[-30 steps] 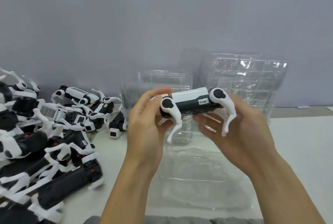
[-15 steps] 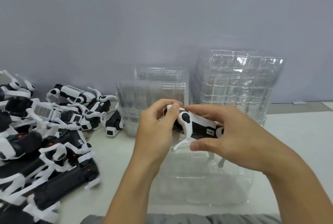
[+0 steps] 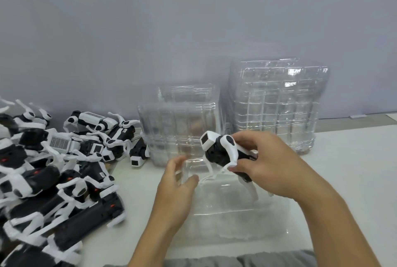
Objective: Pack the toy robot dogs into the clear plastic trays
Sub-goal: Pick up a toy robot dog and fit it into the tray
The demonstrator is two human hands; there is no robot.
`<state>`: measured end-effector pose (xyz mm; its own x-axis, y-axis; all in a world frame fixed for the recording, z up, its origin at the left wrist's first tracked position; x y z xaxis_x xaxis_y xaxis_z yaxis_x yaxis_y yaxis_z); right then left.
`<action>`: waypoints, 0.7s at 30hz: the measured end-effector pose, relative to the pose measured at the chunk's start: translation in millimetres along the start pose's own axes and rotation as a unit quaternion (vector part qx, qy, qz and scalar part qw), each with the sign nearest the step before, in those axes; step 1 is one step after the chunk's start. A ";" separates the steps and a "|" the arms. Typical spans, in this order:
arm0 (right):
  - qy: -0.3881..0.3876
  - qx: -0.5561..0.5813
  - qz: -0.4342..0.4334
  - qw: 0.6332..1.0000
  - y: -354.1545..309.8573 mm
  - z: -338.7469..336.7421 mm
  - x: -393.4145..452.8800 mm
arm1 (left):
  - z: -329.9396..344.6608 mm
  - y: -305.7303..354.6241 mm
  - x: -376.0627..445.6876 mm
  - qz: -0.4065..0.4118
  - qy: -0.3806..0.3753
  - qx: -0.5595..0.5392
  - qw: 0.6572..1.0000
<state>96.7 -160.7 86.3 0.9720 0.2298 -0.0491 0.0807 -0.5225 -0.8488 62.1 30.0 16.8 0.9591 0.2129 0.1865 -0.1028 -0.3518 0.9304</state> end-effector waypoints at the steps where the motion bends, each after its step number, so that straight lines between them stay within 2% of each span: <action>1: -0.014 0.002 -0.006 1.000 -2.8 6.2 0.5 | -5.0 -6.9 -2.8 -0.021 0.014 -0.027 0.999; 6: -0.071 -0.039 -0.059 0.995 -22.0 40.1 -0.1 | -27.4 -22.3 -6.5 -0.082 0.074 -0.133 0.985; 10: -0.030 -0.068 -0.059 0.995 -26.6 50.9 2.0 | -31.5 -25.7 -1.5 -0.101 0.101 -0.177 0.974; 15: 0.025 -0.173 -0.052 0.983 -30.8 50.6 5.6 | -29.8 -29.0 3.3 -0.109 0.084 -0.211 0.968; 21: 0.024 -0.220 -0.067 0.973 -26.4 57.4 1.7 | -25.4 -24.6 8.1 -0.094 0.054 -0.212 0.971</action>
<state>83.6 -99.4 78.5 0.9545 0.2872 0.0803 0.2842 -0.7942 -0.5371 65.7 63.5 3.4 0.9408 0.3388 0.0105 -0.0486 0.1042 0.9934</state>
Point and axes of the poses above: each hand's wrist, its own x-axis towards the middle knuckle, its own z-axis out of the palm, y = z × x, the point moved 6 cm from there along x, towards the middle knuckle, and after that the axes turned 12 degrees about z, right-handed, at the moved point
